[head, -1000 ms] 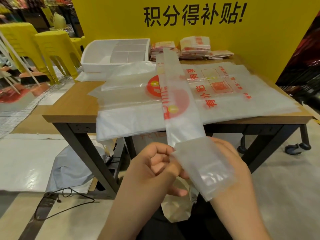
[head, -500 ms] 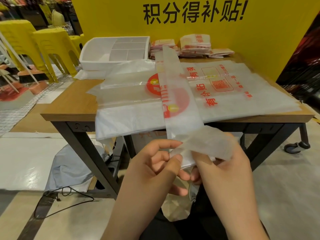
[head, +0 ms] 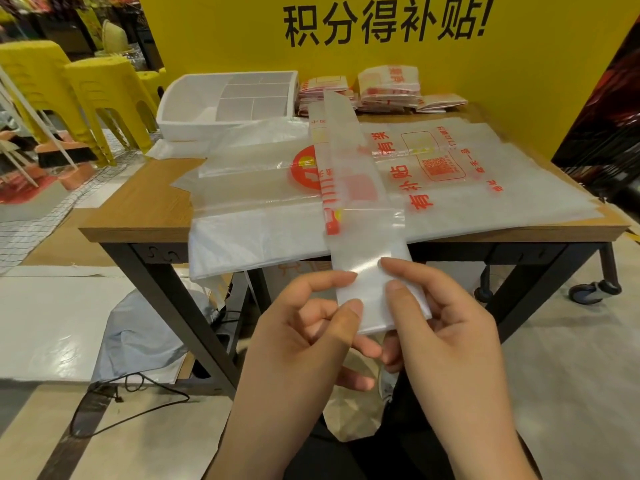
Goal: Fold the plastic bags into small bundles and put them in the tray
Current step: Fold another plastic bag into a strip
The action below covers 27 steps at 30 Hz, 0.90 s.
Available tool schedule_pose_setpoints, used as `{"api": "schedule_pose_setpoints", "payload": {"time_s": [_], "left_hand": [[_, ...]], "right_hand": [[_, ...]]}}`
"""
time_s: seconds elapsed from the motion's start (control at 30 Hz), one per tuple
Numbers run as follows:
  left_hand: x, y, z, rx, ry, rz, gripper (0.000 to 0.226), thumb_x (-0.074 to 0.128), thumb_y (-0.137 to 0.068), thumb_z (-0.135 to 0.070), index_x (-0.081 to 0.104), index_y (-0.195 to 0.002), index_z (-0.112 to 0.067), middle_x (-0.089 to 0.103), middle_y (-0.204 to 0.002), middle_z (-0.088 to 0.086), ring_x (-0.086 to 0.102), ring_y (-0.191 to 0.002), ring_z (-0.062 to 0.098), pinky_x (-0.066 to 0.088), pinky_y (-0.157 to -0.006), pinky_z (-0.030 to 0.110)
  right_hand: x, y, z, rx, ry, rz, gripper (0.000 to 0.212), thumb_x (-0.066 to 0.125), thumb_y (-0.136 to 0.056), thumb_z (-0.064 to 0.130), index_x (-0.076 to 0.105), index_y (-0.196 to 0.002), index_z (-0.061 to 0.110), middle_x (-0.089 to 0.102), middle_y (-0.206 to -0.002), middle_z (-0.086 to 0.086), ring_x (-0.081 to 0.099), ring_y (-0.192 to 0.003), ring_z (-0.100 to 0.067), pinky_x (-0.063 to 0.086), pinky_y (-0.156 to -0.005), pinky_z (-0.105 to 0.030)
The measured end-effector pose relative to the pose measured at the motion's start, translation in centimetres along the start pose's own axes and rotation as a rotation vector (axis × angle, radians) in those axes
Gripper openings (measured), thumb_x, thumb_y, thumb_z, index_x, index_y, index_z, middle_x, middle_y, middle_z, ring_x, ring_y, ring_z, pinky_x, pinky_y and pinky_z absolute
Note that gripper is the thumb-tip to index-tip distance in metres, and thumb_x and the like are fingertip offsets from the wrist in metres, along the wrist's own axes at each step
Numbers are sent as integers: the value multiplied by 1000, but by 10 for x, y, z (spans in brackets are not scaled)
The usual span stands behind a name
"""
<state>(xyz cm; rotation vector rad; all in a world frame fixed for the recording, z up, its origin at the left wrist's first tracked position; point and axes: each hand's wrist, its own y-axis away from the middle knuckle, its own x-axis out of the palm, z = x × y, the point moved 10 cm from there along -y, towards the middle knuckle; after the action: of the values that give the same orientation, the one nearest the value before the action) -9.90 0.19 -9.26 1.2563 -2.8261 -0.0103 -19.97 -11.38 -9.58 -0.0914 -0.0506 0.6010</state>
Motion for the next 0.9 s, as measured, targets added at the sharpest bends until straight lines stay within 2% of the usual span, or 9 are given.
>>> {"api": "schedule_pose_setpoints", "payload": {"time_s": [0.13,0.23,0.3,0.5,0.57,0.63,0.73,0.8,0.9], "left_hand": [[-1,0,1,-7,9,-10,25,64,-93,-15,66,-116,-27,73,-72,11,70,-58,21,57,-51,28],[-4,0,0,17,25,-33,26,65,-93,-13,66,-115,-27,73,-74,11,68,-53,20,55,-48,24],[-6,1,-2,55,13,-49,26,65,-92,-13,67,-114,-27,72,-74,13,68,-52,18,54,-47,23],[2,3,4,94,-39,-27,29,62,-94,-20,64,-120,-33,65,-65,10,68,-64,23,55,-49,35],[2,2,5,100,-54,-30,28,62,-94,-23,64,-119,-35,65,-65,10,64,-56,26,55,-48,36],[-1,2,4,113,-77,-42,26,62,-94,-27,65,-117,-39,65,-67,10,60,-51,24,55,-48,35],[-4,3,3,125,-91,-69,25,62,-93,-30,64,-115,-41,65,-66,8,61,-53,19,54,-48,32],[-6,4,3,132,-74,-96,26,61,-94,-29,64,-117,-41,66,-65,8,60,-50,21,54,-48,33],[-6,6,3,142,-61,-129,29,58,-96,-26,61,-121,-40,66,-64,7,58,-45,21,54,-47,31]], "right_hand": [[3,1,-4,18,-28,46,24,64,-92,27,71,-110,40,69,-77,-2,63,-53,-14,50,-50,-22],[6,3,-5,10,-23,131,37,65,-83,40,65,-120,45,71,-89,8,68,-67,-9,52,-59,-21],[4,3,-5,4,-2,156,42,64,-81,42,62,-122,50,70,-85,16,67,-68,-6,51,-60,-19],[8,1,-10,38,-56,205,48,61,-82,41,56,-129,50,63,-76,24,63,-69,0,48,-61,-15],[9,2,-10,26,-36,219,50,59,-81,46,54,-130,53,64,-76,22,63,-70,0,48,-61,-16],[11,4,-7,0,-2,236,54,58,-79,53,51,-132,54,67,-82,23,65,-74,0,50,-64,-17],[14,6,-3,-32,20,251,57,60,-80,49,47,-136,50,66,-109,33,68,-95,2,53,-75,-15],[14,5,-3,-34,18,236,54,60,-83,44,49,-136,49,67,-111,28,69,-97,1,53,-76,-14],[11,4,-5,-24,-9,188,47,59,-86,41,55,-132,48,72,-101,16,69,-83,0,52,-68,-15]]}}
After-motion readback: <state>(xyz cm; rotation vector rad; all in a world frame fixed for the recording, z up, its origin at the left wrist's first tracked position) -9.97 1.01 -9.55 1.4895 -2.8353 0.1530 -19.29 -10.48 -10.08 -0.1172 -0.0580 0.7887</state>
